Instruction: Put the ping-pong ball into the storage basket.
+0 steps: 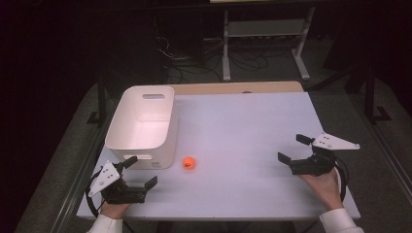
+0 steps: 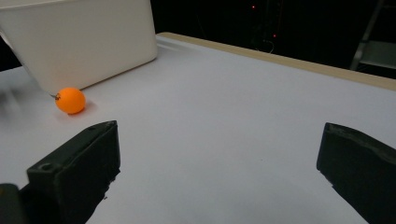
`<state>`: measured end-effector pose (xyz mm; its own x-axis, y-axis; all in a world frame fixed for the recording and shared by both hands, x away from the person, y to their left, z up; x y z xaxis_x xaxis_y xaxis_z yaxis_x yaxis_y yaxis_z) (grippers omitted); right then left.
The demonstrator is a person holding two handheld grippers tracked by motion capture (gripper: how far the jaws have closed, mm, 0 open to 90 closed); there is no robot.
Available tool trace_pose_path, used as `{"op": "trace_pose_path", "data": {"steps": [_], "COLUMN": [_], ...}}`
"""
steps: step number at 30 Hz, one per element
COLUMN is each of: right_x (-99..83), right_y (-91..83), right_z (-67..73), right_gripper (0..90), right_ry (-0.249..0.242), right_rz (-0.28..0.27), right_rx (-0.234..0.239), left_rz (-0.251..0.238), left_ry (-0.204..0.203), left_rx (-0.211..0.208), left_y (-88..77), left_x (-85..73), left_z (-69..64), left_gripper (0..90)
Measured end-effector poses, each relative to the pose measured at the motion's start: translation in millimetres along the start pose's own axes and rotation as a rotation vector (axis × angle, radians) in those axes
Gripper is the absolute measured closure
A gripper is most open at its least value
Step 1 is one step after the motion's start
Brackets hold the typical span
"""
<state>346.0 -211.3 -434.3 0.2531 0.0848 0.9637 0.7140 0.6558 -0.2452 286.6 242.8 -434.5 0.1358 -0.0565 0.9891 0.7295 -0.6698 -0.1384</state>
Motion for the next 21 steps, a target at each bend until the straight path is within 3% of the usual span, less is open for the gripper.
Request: {"op": "trace_pose_path", "data": {"steps": [12, 21], "right_x": [-1.7, -0.7], "right_y": [2.6, 6.9], "right_z": [5.4, 13.8], "right_gripper": [0.0, 0.0], "right_ry": [0.014, -0.01], "right_rz": [0.035, 0.082], "right_rx": [0.022, 0.053], "left_rz": [0.009, 0.013], "left_ry": [0.008, 0.013], "left_rx": [0.002, 0.0], "left_y": [-0.2, 0.3], "left_x": [-0.6, -1.0], "left_z": [-0.2, 0.0], "left_gripper": [0.0, 0.0]}}
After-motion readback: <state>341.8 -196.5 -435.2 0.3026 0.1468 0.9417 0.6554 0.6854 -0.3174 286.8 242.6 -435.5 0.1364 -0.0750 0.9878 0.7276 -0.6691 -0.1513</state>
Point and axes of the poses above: each handheld gripper's, and its own axes: y roughly forward along the jaws, x roughly out of its top, z roughly to its left, the point moved 8 cm from there along y, roughly forward along the jaws, and after that the axes turned 5 degrees about -z, right-handed, at the moved point
